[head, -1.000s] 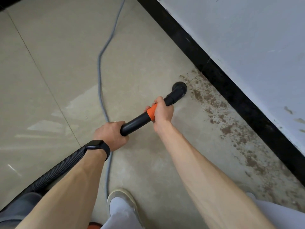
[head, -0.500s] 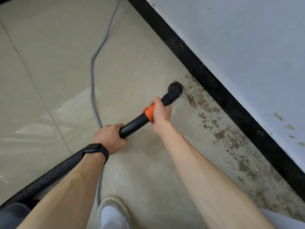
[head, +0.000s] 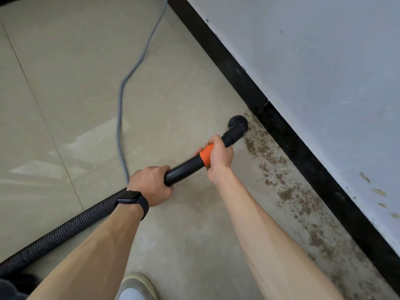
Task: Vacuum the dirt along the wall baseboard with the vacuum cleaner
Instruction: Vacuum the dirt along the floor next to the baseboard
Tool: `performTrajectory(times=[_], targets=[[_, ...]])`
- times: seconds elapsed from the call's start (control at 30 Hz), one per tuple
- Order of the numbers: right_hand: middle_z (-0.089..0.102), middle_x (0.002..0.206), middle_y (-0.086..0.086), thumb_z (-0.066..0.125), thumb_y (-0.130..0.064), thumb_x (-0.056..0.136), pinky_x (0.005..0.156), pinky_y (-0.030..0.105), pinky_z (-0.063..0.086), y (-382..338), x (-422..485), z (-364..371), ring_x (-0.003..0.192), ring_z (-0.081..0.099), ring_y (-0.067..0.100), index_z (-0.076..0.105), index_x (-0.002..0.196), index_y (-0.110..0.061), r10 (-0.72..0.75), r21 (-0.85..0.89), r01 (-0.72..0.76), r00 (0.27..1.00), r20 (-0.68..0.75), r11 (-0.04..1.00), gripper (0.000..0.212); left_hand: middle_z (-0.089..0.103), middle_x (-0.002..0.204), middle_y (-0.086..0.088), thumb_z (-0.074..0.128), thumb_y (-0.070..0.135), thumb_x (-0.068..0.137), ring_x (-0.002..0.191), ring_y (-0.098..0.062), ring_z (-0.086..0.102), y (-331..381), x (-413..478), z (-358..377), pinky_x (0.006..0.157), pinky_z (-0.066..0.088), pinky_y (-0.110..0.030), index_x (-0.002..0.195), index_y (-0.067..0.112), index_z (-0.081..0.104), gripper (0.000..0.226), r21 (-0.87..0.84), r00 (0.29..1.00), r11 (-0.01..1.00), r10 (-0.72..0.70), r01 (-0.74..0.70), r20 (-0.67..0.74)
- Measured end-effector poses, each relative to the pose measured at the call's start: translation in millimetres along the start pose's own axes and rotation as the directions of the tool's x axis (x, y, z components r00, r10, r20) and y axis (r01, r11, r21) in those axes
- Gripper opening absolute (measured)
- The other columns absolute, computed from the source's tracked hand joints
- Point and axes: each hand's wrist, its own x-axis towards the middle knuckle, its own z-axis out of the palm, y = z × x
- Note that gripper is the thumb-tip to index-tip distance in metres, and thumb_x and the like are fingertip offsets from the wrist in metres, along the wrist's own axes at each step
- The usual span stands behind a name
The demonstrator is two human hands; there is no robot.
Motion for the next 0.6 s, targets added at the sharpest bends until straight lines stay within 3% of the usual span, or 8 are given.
performTrajectory(times=[0.2, 0.43, 0.6], targets=[[0.053, 0.056, 0.004, 0.06, -0.003, 0.077, 0.052, 0.039, 0.055, -11.0, 9.9, -6.1, 0.044, 0.054, 0.024, 0.049, 0.102, -0.007, -0.007, 0.021, 0.007, 1.0, -0.003, 1.0, 0.028, 0.048, 0.067, 0.011, 0.057, 0.036, 0.081, 0.063, -0.018, 0.05, 14.9, 8.5, 3.1, 0.06, 0.036, -0.029, 0.088, 0.035, 0.049, 0.011, 0.021, 1.0, 1.0, 0.024, -0.023, -0.016], [0.053, 0.055, 0.003, 0.059, -0.003, 0.08, 0.051, 0.037, 0.053, -20.7, 14.7, -7.0, 0.043, 0.054, 0.024, 0.049, 0.096, -0.007, -0.036, 0.018, 0.036, 0.998, -0.042, 0.999, 0.018, 0.048, 0.065, 0.011, 0.056, 0.035, 0.079, 0.057, -0.014, 0.045, 21.3, 19.9, 1.6, 0.052, 0.027, -0.028, 0.089, 0.032, 0.053, 0.011, 0.045, 0.999, 0.998, 0.041, -0.039, -0.036], [0.049, 0.06, 0.006, 0.057, -0.001, 0.079, 0.048, 0.034, 0.052, -28.8, 19.4, -15.6, 0.044, 0.051, 0.024, 0.048, 0.082, -0.008, -0.027, 0.078, 0.031, 0.999, -0.044, 0.997, 0.012, 0.049, 0.073, 0.009, 0.054, 0.033, 0.078, 0.067, -0.02, 0.047, 33.2, 27.6, 3.0, 0.073, 0.036, -0.033, 0.088, 0.031, 0.05, 0.011, 0.087, 0.996, 0.994, 0.071, -0.066, -0.05]])
